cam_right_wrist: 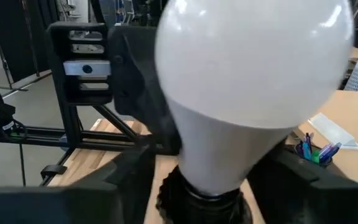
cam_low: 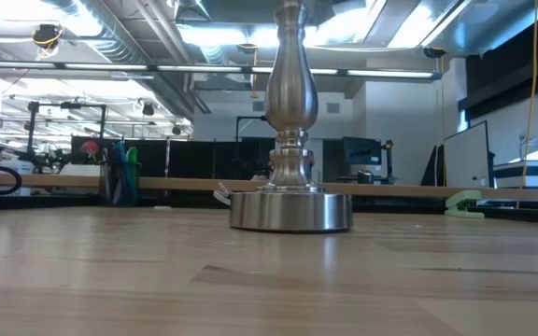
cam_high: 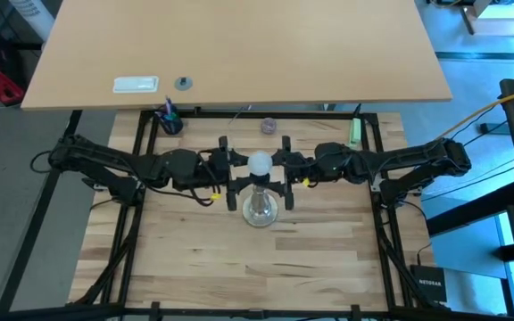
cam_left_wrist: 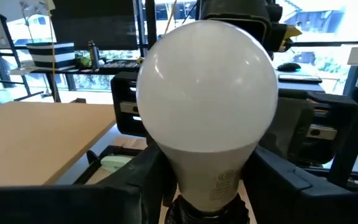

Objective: Screw lightbulb
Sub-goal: Insert the lightbulb into the silver lamp

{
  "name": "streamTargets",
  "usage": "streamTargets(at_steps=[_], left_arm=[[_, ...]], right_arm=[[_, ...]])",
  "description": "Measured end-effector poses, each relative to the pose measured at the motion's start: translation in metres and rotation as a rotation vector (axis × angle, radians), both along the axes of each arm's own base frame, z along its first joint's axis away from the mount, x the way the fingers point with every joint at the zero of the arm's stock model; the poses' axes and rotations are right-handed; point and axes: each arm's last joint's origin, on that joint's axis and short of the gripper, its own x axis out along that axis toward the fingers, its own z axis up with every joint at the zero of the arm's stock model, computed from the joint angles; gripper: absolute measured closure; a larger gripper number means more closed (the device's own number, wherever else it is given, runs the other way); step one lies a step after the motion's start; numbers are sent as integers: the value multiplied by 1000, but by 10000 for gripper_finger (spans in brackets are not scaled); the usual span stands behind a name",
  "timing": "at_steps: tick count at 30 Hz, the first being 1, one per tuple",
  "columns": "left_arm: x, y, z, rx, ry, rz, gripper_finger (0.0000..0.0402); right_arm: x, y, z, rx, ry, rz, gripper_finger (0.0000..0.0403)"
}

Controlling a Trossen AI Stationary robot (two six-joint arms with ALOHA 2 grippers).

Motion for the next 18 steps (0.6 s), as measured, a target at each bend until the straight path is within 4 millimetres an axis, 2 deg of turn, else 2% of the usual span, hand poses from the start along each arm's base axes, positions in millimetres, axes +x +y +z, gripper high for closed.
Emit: streamTargets(at_steps=[6, 12, 18], left_arm=[[1, 0, 0, -8, -7, -17, 237], [0, 0, 0, -5, -2, -8, 239], [0, 0, -1, 2, 2, -8, 239]], right_arm=[[-11, -1, 7, 2, 16, 19, 141], [-33, -3, 19, 0, 40, 12, 138], [-52, -6, 18, -4, 144, 8, 137]])
